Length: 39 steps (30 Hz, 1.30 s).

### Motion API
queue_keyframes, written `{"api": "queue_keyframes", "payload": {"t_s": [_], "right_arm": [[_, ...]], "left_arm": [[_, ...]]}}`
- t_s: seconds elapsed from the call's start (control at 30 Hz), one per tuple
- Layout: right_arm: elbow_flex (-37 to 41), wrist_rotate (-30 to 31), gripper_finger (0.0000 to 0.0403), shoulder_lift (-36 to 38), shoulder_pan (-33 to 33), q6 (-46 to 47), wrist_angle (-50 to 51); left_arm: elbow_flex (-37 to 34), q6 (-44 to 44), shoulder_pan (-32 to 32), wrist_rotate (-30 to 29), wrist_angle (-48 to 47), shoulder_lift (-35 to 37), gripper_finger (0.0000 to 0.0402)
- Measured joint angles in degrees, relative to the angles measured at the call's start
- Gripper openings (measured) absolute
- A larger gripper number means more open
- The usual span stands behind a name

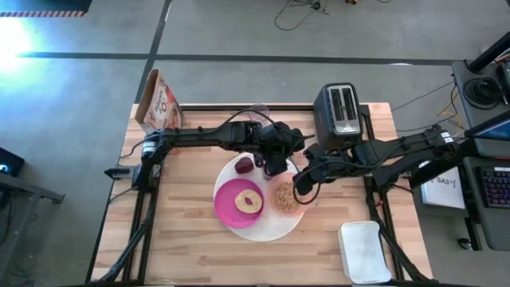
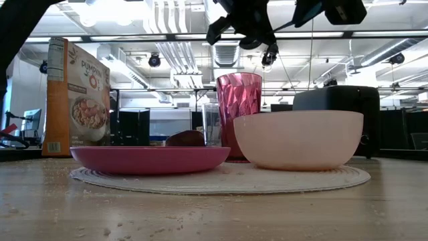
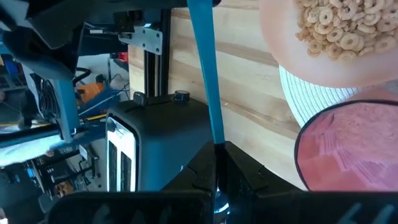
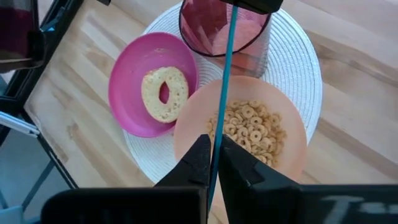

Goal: Arrange a breakfast setting
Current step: Put the blue spoon to the right of the white tablemat

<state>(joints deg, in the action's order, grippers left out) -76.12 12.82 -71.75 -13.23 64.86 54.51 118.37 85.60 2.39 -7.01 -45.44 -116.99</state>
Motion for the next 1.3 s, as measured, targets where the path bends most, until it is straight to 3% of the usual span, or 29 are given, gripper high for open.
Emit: {"api": "queue_keyframes", "payload": {"t_s": [0.33,0.83,1.3], "right_arm": [[0.0,-0.3,0.0009,0.0,0.1,-0.3,0.2],[0.0,-0.6,0.0008,0.0,1.8,0.4,1.9],[0.0,-0.3,0.0008,4.6,10.9,-0.4,17.1]], "left_arm": [[0.0,-12.2,-0.3,-0.8,1.6,0.0,0.0029],[0.0,-21.2,-0.5,-1.6,3.0,0.0,0.0149],[0.0,-30.4,-0.5,-3.2,1.4,0.0,0.016]]}}
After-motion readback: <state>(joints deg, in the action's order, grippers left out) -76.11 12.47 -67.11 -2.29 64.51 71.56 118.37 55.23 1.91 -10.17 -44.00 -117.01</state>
